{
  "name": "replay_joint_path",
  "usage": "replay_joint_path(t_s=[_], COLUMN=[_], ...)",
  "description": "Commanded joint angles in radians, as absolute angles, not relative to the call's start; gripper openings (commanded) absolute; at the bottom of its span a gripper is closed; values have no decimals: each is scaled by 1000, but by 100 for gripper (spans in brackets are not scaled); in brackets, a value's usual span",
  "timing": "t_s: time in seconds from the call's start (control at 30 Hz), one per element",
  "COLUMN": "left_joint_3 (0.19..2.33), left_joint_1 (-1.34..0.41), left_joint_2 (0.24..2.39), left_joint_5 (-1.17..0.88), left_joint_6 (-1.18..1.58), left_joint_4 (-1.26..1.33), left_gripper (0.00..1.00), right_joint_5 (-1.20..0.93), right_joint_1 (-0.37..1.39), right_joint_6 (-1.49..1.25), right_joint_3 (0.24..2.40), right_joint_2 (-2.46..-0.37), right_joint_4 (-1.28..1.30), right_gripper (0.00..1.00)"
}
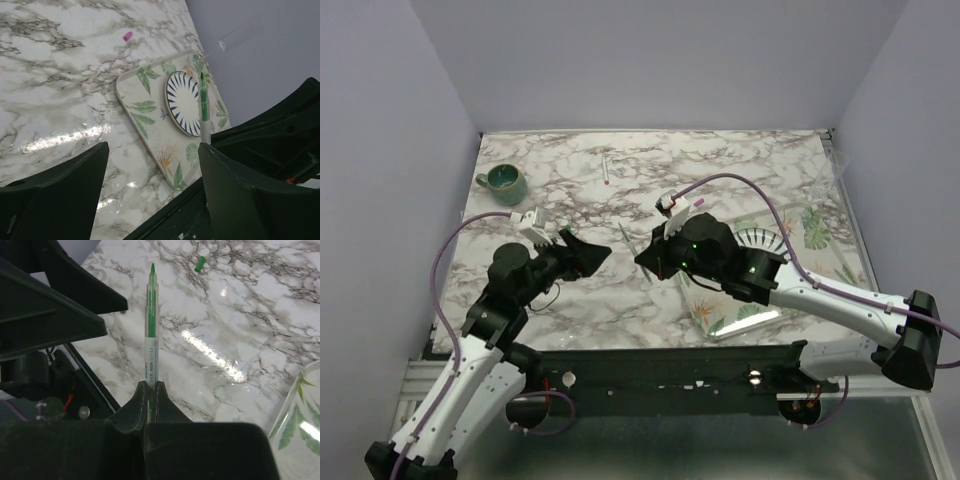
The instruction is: Insert the pens into the pen caps
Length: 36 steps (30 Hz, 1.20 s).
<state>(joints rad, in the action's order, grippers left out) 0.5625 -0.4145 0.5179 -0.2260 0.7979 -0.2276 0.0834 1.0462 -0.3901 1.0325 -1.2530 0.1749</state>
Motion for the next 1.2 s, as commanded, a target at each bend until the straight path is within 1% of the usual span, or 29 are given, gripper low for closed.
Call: replay_joint_path(t_s=[0.0,0.17,0.27,0.33,0.37,0.4,0.47,0.5,0.53,0.57,0.6,0.67,0.73,0.83,0.9,0.97,1.0,1.03,1.07,1.1,1.13,1.17], left_joint_3=[552,519,511,497,483,480,479,476,474,468,468,479,489,503,511,511,509,511,511,512,517,532], left_joint_1=[-416,-417,-417,-419,-419,-420,-422,-422,-422,-422,-422,-423,-422,-422,-422,-422,-422,-422,-422,-422,-422,-422], left_joint_2=[587,600,621,624,630,635,646,647,644,641,637,634,634,644,649,652,650,652,655,655,652,647], left_joint_5=[-396,-439,-452,-481,-488,-500,-514,-515,-518,-528,-528,-535,-543,-561,-571,-568,-568,-566,-565,-555,-513,-473], left_joint_6=[825,857,864,882,893,903,908,919,925,931,937,945,950,956,960,960,960,959,959,957,956,951], left_joint_4=[-28,93,112,164,184,210,213,213,219,228,239,238,233,235,236,233,229,227,224,204,177,140], left_gripper=[84,83,78,66,56,33,9,0,0,0,0,0,0,0,0,0,0,0,0,0,11,31], right_joint_5=[-32,-43,-49,-46,-46,-46,-48,-55,-78,-92,-104,-141,-167,-184,-183,-181,-181,-175,-172,-164,-158,-152], right_joint_1=[1065,1095,1107,1111,1112,1114,1117,1117,1115,1117,1115,1115,1117,1117,1117,1117,1117,1115,1117,1117,1117,1115], right_joint_6=[-451,-474,-474,-476,-479,-479,-485,-486,-486,-486,-489,-494,-499,-502,-499,-502,-503,-505,-503,-511,-514,-517], right_joint_3=[1023,1023,1031,1040,1045,1043,1031,1026,1022,1016,993,968,937,902,896,891,890,888,888,885,879,873], right_joint_2=[-1259,-1267,-1273,-1282,-1290,-1290,-1289,-1286,-1282,-1278,-1267,-1258,-1247,-1235,-1235,-1232,-1230,-1229,-1226,-1226,-1221,-1216], right_joint_4=[111,92,86,101,106,106,97,89,86,80,68,51,41,14,11,11,12,12,14,20,15,12], right_gripper=[1,1,1,1,1,1,1,2,7,23,32,44,45,41,33,28,24,16,1,1,1,1])
